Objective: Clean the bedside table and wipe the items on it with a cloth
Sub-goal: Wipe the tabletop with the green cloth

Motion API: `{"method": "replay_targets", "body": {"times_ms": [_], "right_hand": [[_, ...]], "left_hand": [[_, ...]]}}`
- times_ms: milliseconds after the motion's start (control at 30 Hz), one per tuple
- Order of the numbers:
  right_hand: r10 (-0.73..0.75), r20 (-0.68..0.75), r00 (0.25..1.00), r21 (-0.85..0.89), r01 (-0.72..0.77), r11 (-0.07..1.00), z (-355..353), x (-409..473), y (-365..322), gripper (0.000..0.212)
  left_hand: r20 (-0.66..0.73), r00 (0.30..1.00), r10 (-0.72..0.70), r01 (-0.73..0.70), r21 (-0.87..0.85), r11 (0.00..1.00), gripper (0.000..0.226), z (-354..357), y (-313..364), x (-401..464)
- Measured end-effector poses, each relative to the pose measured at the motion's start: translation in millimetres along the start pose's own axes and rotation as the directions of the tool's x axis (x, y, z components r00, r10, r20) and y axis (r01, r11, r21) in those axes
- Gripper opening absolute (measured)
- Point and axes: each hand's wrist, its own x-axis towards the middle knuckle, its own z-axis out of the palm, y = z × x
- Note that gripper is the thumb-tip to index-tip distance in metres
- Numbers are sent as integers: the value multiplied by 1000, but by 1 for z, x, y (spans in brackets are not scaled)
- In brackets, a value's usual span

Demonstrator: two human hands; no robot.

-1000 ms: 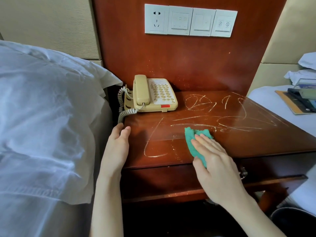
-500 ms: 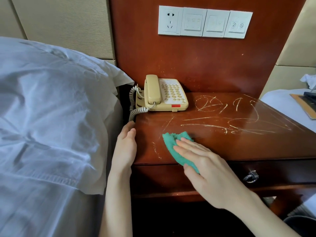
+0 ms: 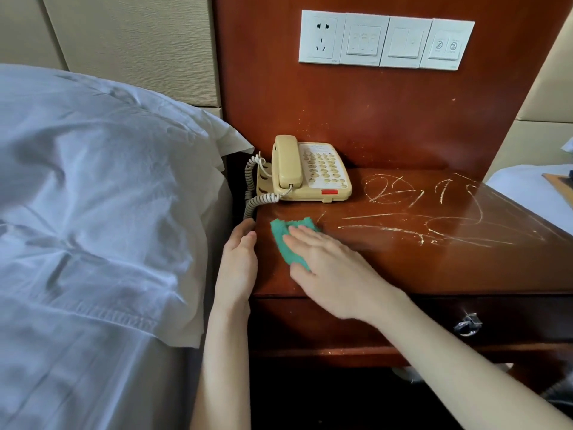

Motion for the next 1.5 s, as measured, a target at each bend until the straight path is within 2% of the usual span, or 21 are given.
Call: {"method": "replay_targets", "body": {"times_ms": [133, 267, 533, 667, 767, 900, 1133, 1200, 1367, 1500], "right_hand": [[179, 11, 984, -27, -179, 983, -14, 9, 38, 56], [213, -24, 977, -20, -214, 977, -19, -18, 55, 53], [-106, 43, 993, 112, 101, 989, -7, -59, -4, 54], [-187, 38, 982, 43, 185, 982, 6, -32, -27, 56], [-134, 93, 987, 4, 134, 991, 10, 6, -26, 57], [0, 193, 981, -101, 20, 995, 6, 51, -5, 62], [173, 82, 982, -145, -160, 976, -6, 27, 41, 63], [182, 48, 982, -148, -174, 974, -8, 9, 43, 61], [40, 24, 999, -75, -38, 996, -6, -44, 16, 60], [-121, 20, 992, -110, 123, 986, 10, -50, -28, 61]], "left_hand": [[-3, 1000, -12, 11, -19, 1000, 39, -1, -2, -2], [-10, 1000, -14, 14, -28, 1000, 39, -1, -3, -1], [-44, 999, 0, -3, -67, 998, 33, -3, -3, 3], [-134, 990, 47, -65, -133, 989, 25, -23, 1, 7], [-100, 994, 45, -66, -220, 973, 23, -33, 5, 5], [-54, 997, 51, -62, -245, 968, 25, -33, 8, 1], [-58, 997, 58, -70, -231, 970, 30, -33, 5, -2], [-66, 997, 46, -61, -246, 967, 29, -31, 4, -2], [-80, 996, 39, -56, -221, 974, 29, -26, 2, 0], [-115, 993, 38, -60, -189, 980, 26, -26, 1, 2]]}}
